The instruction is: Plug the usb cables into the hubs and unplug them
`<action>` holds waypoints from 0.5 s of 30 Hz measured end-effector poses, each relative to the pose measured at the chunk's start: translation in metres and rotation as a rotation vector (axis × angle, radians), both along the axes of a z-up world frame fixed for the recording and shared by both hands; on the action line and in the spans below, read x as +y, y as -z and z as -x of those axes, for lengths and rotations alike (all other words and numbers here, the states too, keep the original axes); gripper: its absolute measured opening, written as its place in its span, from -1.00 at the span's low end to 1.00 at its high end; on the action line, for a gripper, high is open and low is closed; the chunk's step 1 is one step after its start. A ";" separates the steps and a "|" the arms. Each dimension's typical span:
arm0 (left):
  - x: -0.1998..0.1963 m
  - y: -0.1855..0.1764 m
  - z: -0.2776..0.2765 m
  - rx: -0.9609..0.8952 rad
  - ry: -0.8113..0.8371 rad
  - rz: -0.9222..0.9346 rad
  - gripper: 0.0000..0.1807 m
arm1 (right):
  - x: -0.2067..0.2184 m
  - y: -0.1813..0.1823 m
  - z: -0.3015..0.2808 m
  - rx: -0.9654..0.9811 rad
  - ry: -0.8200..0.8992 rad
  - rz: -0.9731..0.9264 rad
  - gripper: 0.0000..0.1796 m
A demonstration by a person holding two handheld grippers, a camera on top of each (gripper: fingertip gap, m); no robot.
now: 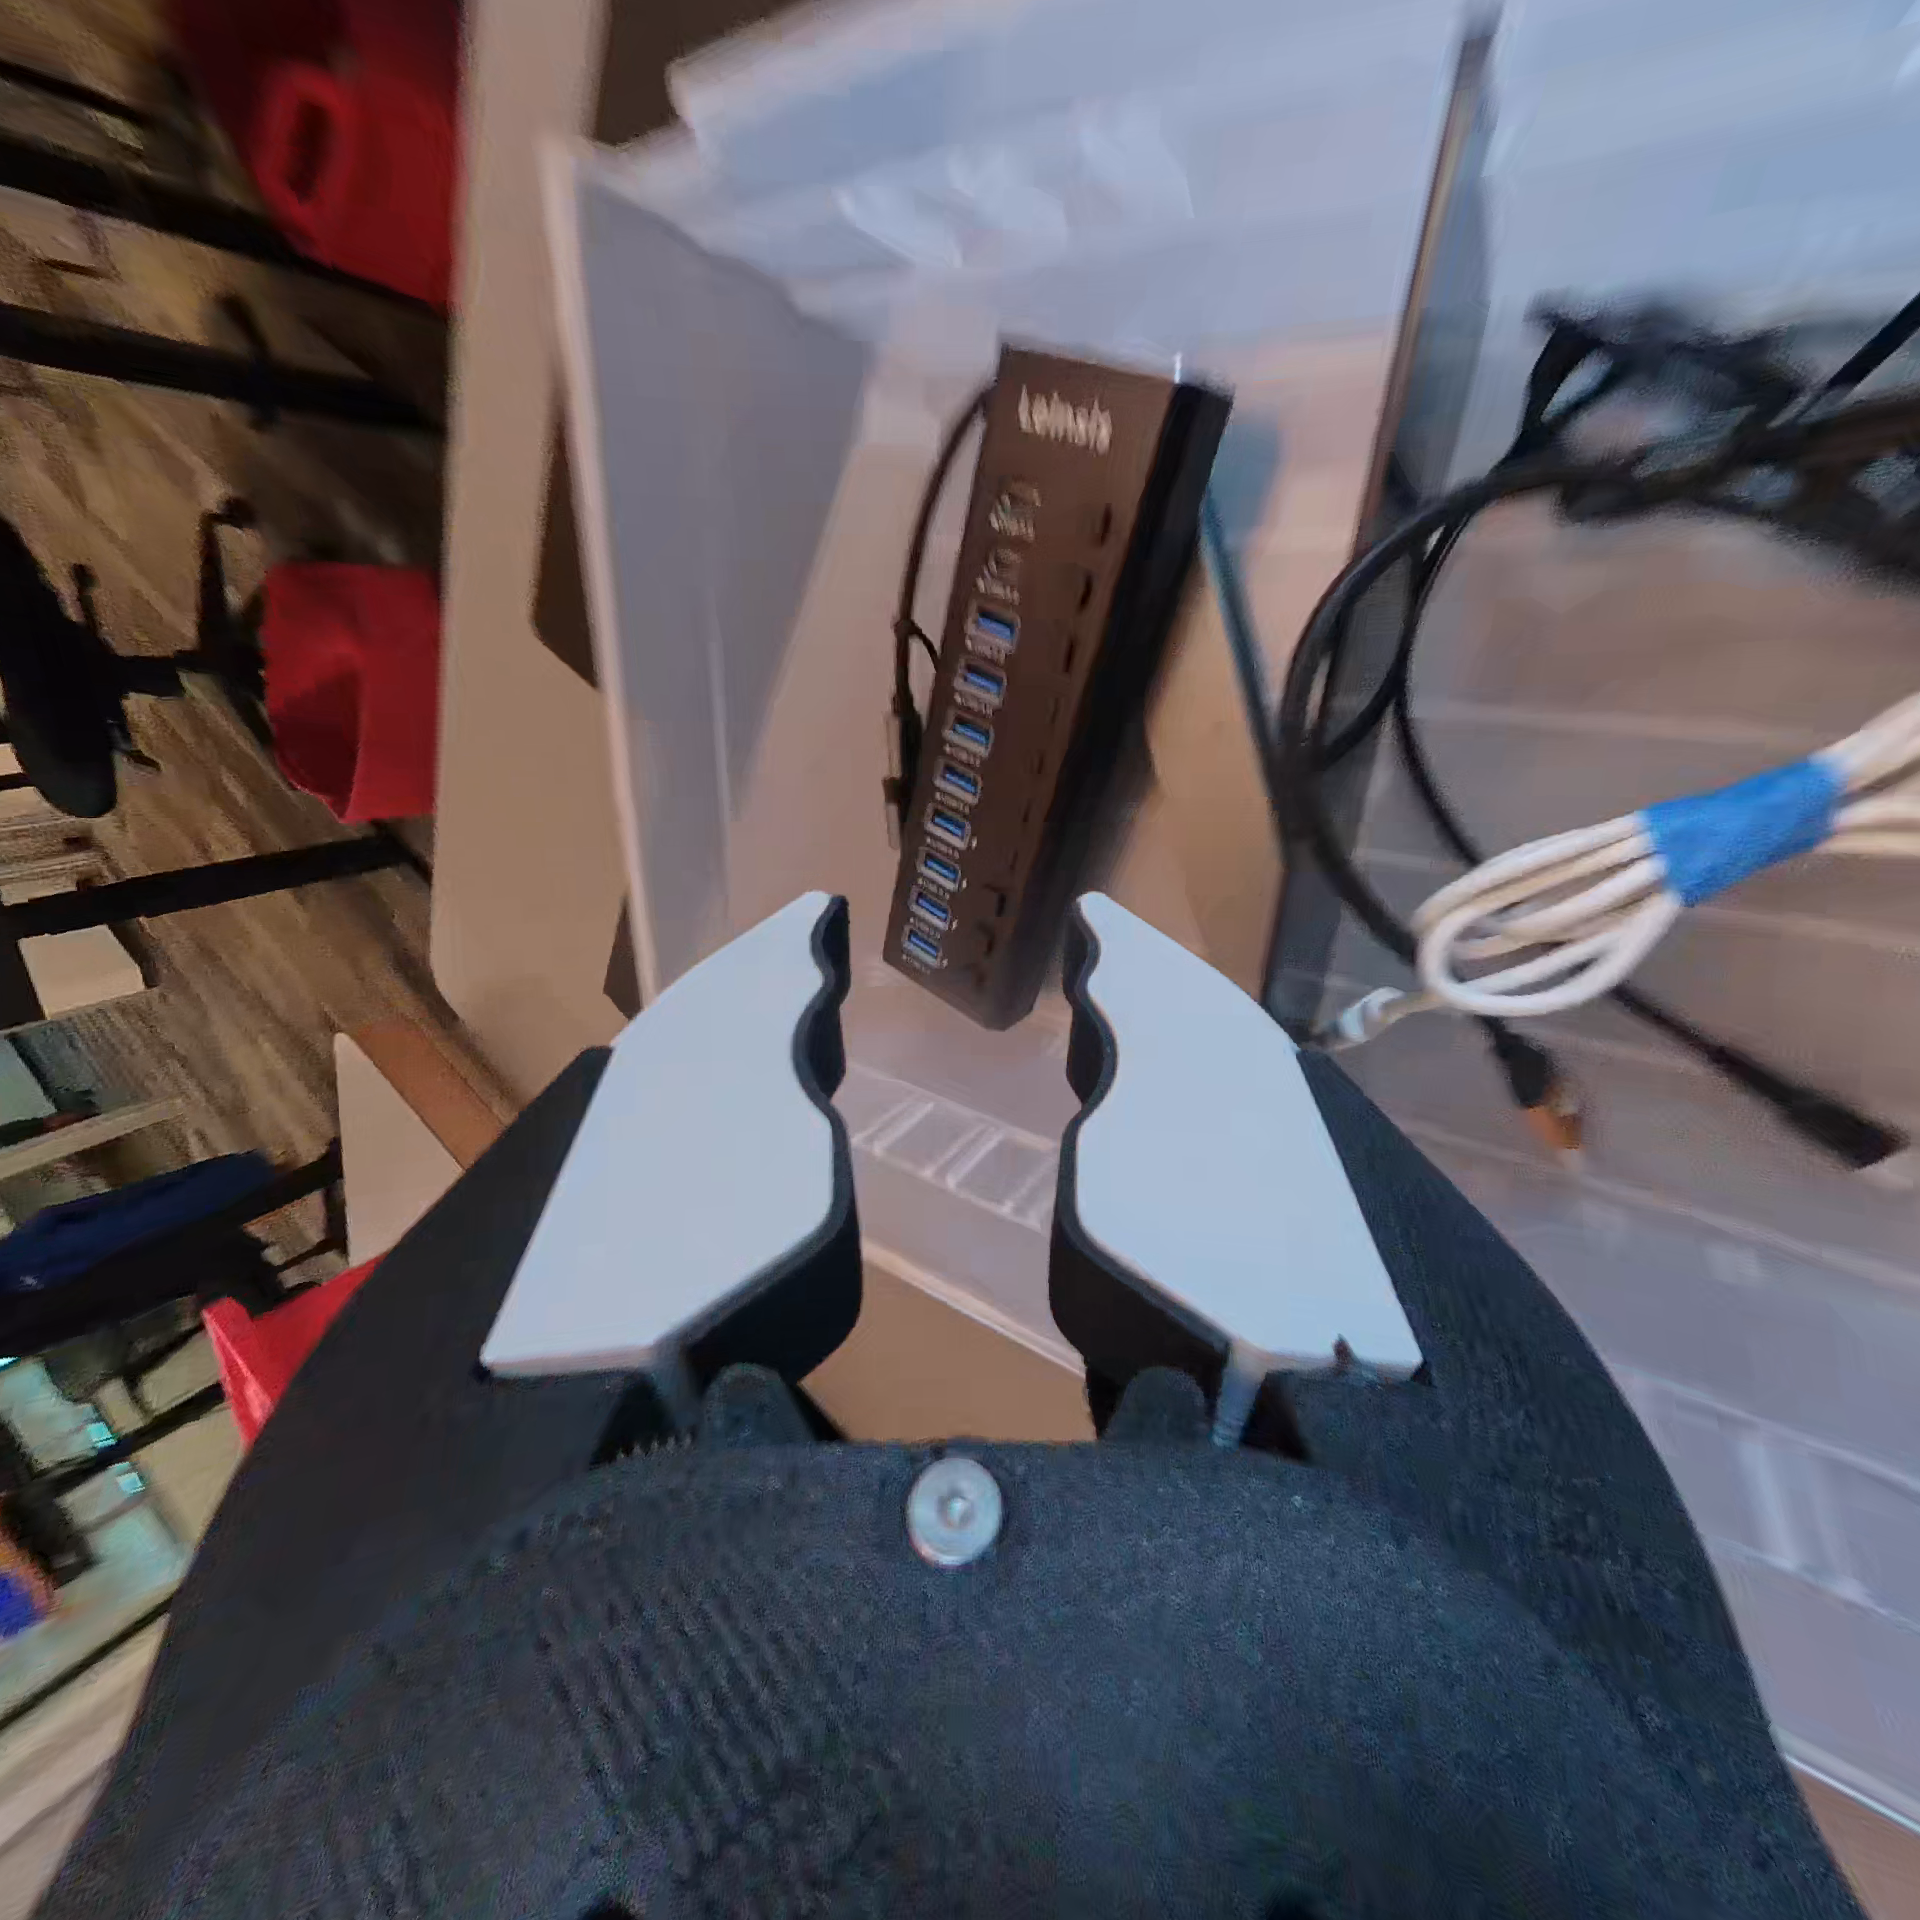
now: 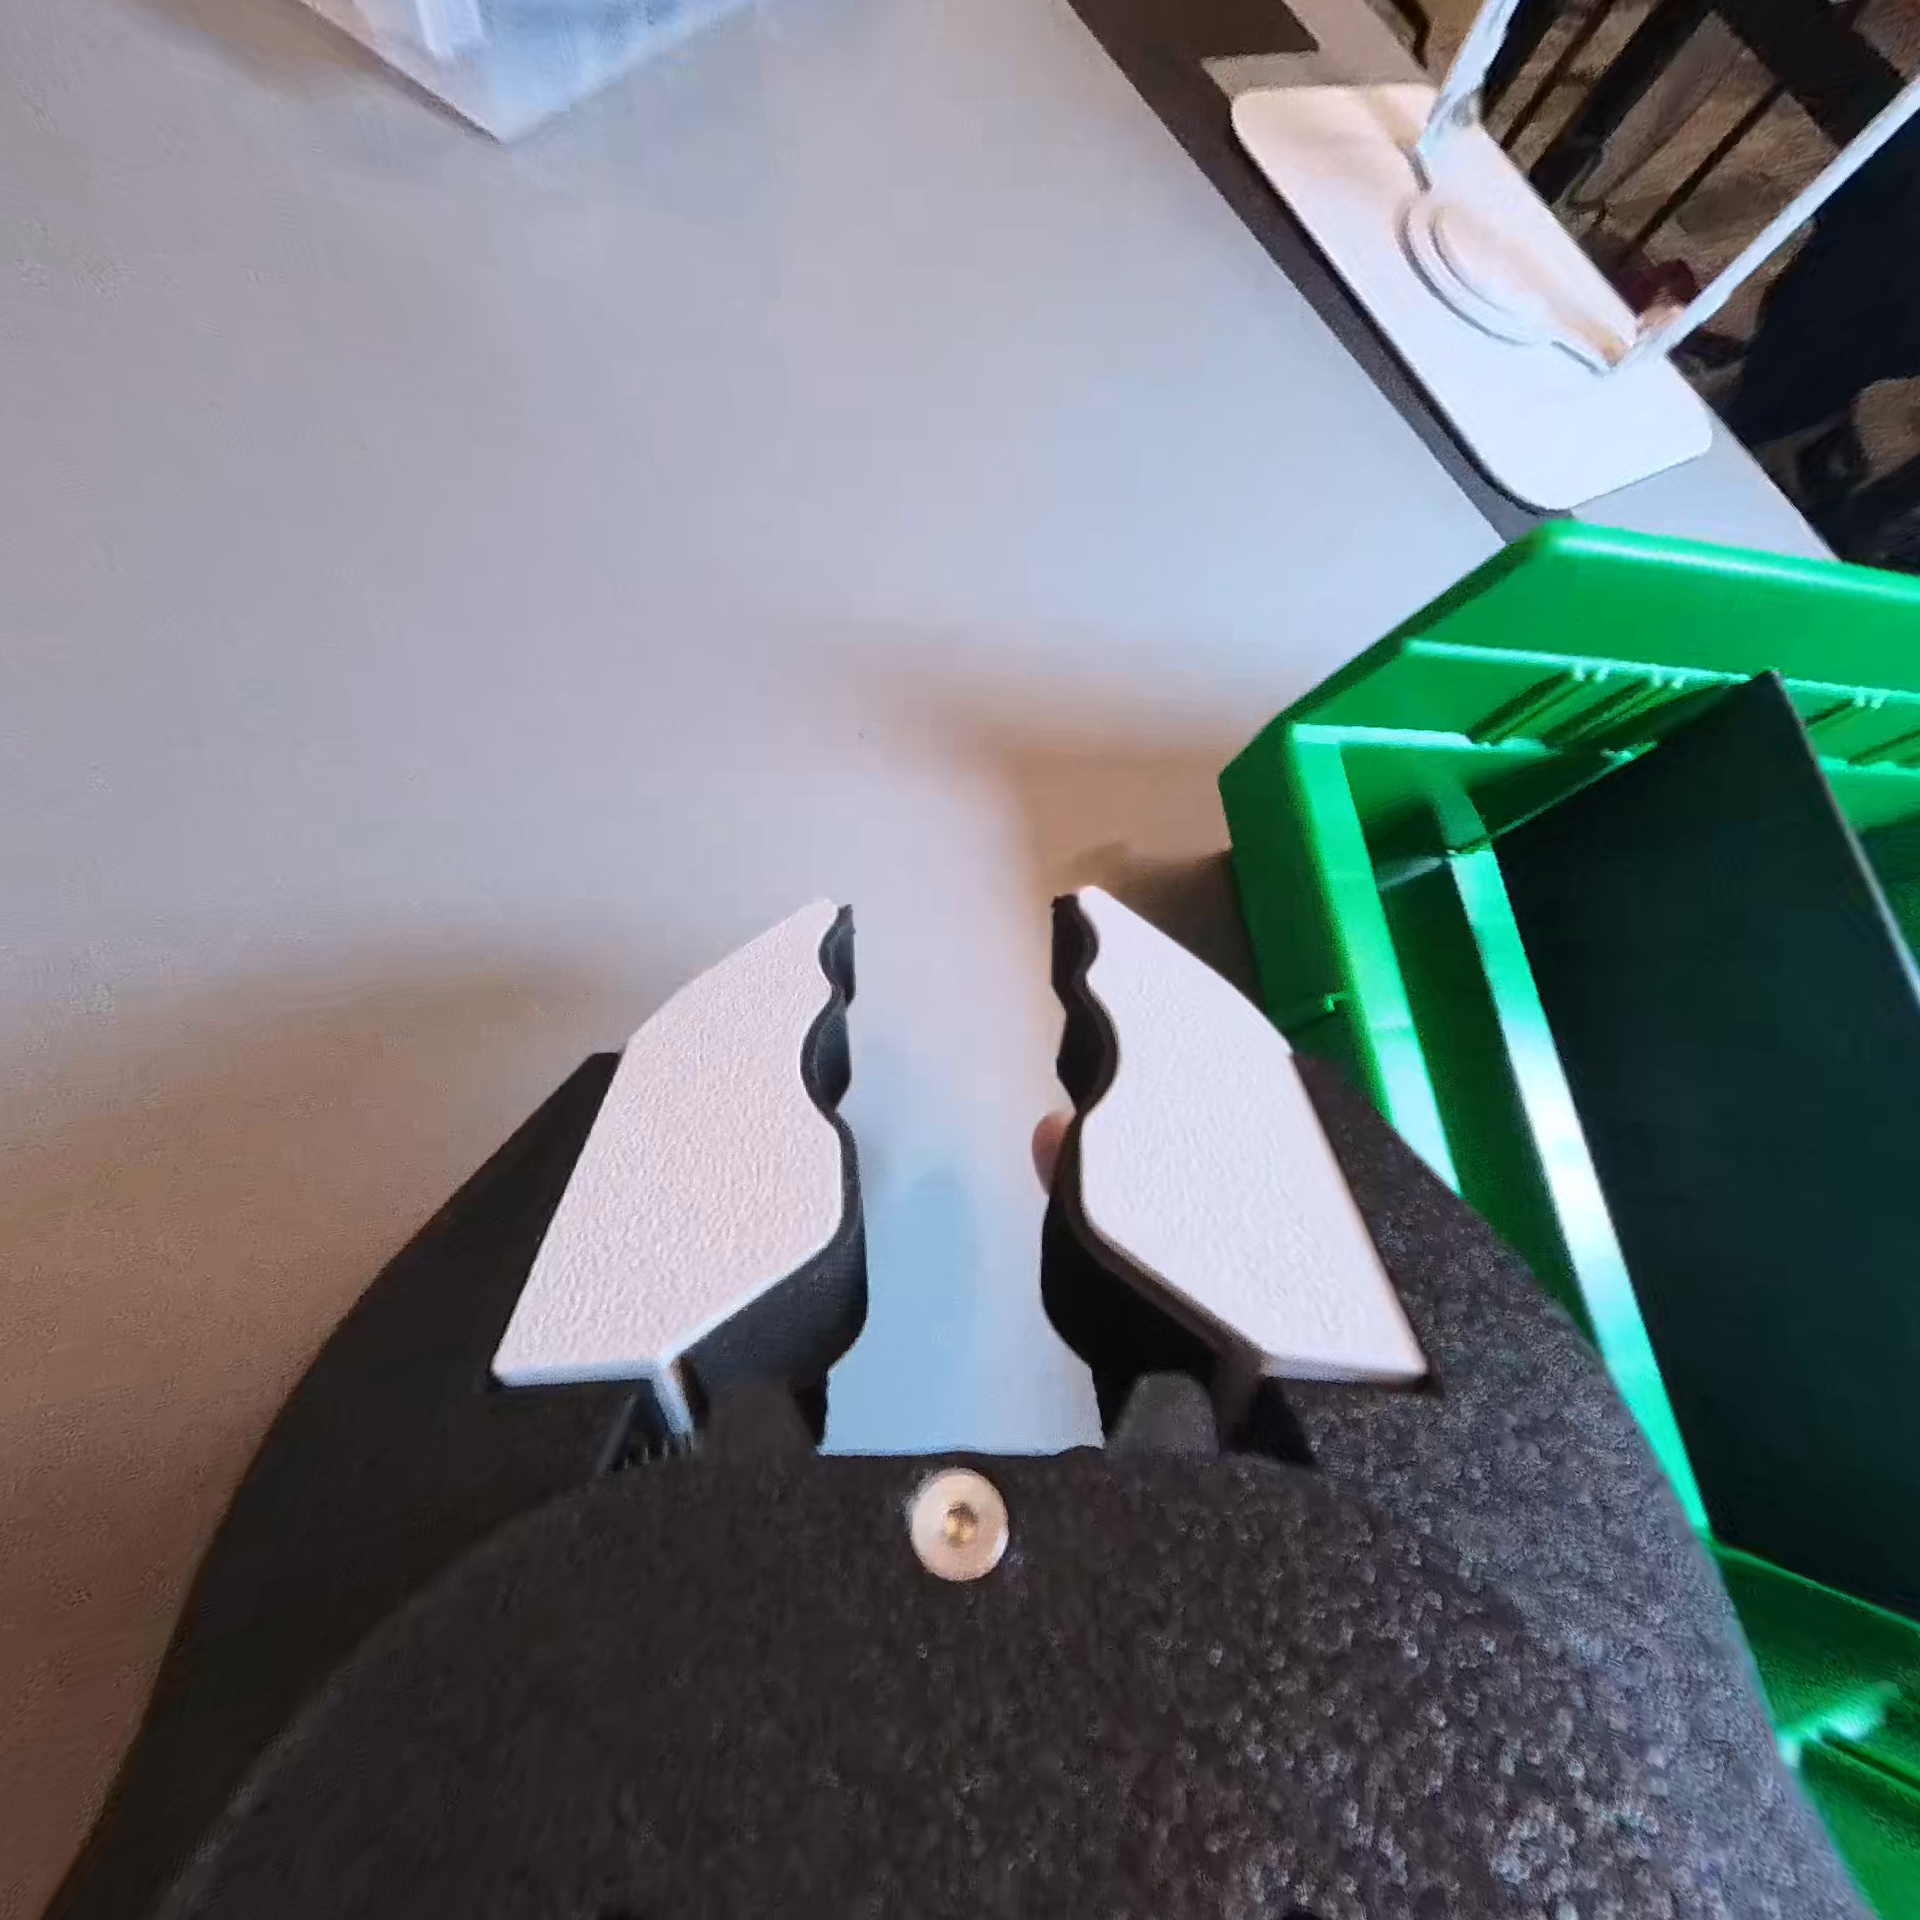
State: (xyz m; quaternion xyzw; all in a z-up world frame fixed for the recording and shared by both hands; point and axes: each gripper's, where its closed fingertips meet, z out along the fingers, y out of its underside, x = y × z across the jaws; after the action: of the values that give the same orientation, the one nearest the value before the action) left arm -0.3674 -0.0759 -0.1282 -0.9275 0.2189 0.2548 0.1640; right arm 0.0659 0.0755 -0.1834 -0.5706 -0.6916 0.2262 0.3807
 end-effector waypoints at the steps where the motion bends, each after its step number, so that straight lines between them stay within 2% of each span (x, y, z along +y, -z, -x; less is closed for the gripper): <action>1: 0.001 0.013 0.009 0.014 0.015 0.082 -0.52 | 0.006 0.005 -0.003 -0.029 0.014 -0.028 -0.59; 5: 0.014 0.055 0.022 -0.033 0.092 0.263 -0.44 | 0.012 0.012 -0.010 -0.047 0.026 0.000 -0.59; 9: 0.026 0.080 0.024 -0.114 0.125 0.390 -0.26 | 0.011 0.016 -0.011 -0.031 0.018 0.067 -0.59; 12: 0.032 0.089 0.023 -0.168 0.146 0.446 -0.37 | 0.007 0.017 -0.009 -0.012 0.001 0.130 -0.60; 15: 0.032 0.092 0.023 -0.197 0.161 0.483 -0.36 | 0.005 0.018 -0.010 0.002 -0.011 0.146 -0.62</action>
State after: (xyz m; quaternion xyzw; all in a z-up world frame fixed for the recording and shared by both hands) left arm -0.3909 -0.0435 -0.2206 -0.9397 0.3294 0.0898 -0.0219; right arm 0.0758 0.0804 -0.2009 -0.5925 -0.6762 0.2786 0.3376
